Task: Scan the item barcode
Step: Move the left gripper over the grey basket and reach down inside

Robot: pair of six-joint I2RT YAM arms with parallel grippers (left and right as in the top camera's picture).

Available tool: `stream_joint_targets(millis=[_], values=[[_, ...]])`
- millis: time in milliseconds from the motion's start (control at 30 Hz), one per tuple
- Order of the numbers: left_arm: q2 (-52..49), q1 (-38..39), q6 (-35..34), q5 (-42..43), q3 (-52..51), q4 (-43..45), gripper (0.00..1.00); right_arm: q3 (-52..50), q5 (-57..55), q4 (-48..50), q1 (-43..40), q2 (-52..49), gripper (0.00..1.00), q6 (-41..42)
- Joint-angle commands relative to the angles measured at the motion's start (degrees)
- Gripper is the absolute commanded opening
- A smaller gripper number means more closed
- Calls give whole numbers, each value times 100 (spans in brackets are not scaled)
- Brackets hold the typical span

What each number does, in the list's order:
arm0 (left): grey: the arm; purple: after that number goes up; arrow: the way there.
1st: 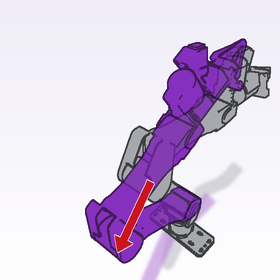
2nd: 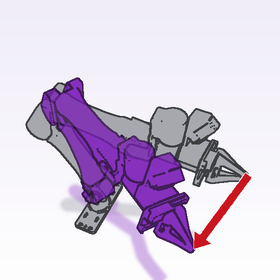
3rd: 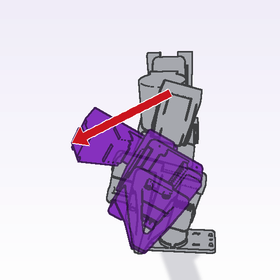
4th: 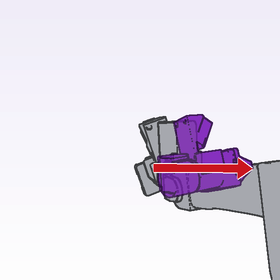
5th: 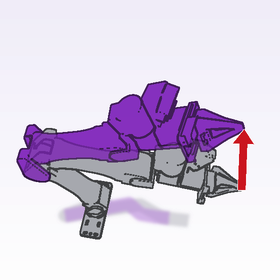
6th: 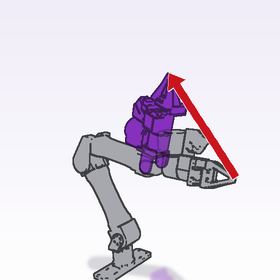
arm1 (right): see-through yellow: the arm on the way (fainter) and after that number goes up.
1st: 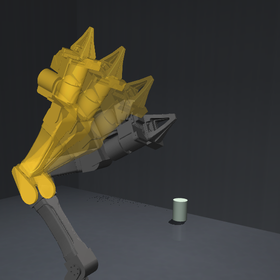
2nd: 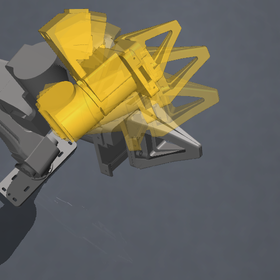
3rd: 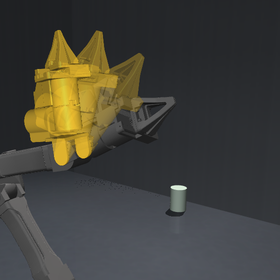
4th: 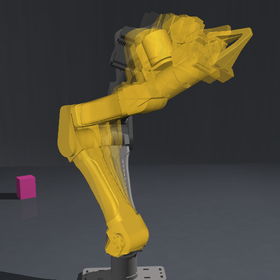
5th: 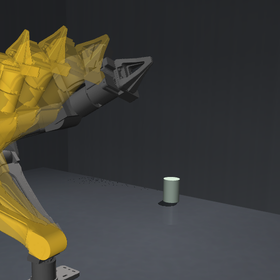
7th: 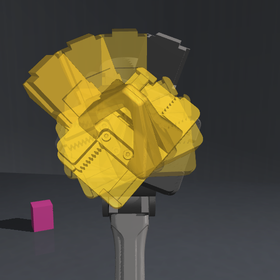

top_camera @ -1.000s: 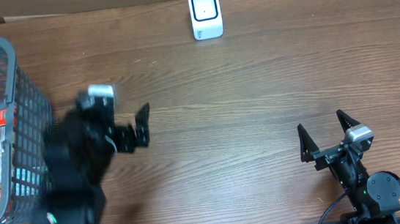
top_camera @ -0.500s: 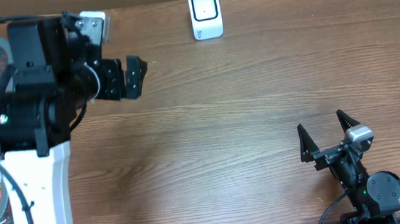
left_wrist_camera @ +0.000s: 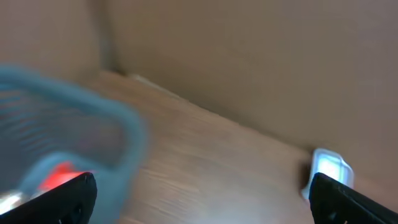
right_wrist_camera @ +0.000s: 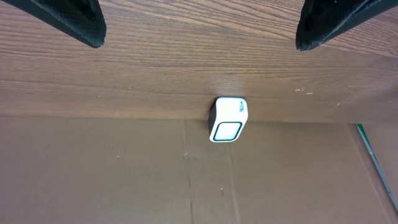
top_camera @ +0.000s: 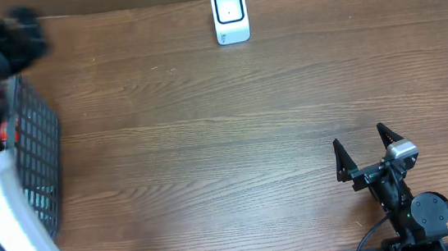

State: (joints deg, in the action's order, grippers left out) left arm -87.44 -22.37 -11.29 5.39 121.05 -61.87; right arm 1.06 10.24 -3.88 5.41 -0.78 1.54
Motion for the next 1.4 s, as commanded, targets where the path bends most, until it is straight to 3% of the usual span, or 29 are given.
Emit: stream_joint_targets(millis=[0, 167, 433, 700, 800, 867, 967, 1167, 1300, 1367], values=[[-210, -702, -566, -208, 96, 44, 100, -61, -33, 28, 48, 61, 100, 20], [-603, -1377, -553, -966, 87, -70, 100, -61, -33, 28, 48, 61, 100, 20], [-1294, -2168, -608, -573, -122, -70, 100, -61, -33, 28, 48, 61, 100, 20], [-2015, -2299, 1475, 216, -457, 109, 94, -61, -33, 28, 48, 61, 100, 20], [-2282, -2299, 1853, 212, -601, 81, 94, -61, -33, 28, 48, 61, 100, 20], [-2428, -2299, 2063, 153, -723, 26, 83, -61, -33, 28, 48, 61, 100, 20], [-2540, -2304, 2072, -236, -1051, 101, 81, -61, -33, 28, 48, 61, 100, 20], [-2542, -2476, 2369, -306, -1884, 638, 87, -61, -33, 28, 48, 61, 100, 20], [-2546, -2656, 2669, -293, -2391, 1156, 99, -61, -33, 28, 48, 61, 100, 20], [-2551, -2730, 2804, -275, -2612, 1519, 100, -61, -33, 28, 48, 61, 100, 20]])
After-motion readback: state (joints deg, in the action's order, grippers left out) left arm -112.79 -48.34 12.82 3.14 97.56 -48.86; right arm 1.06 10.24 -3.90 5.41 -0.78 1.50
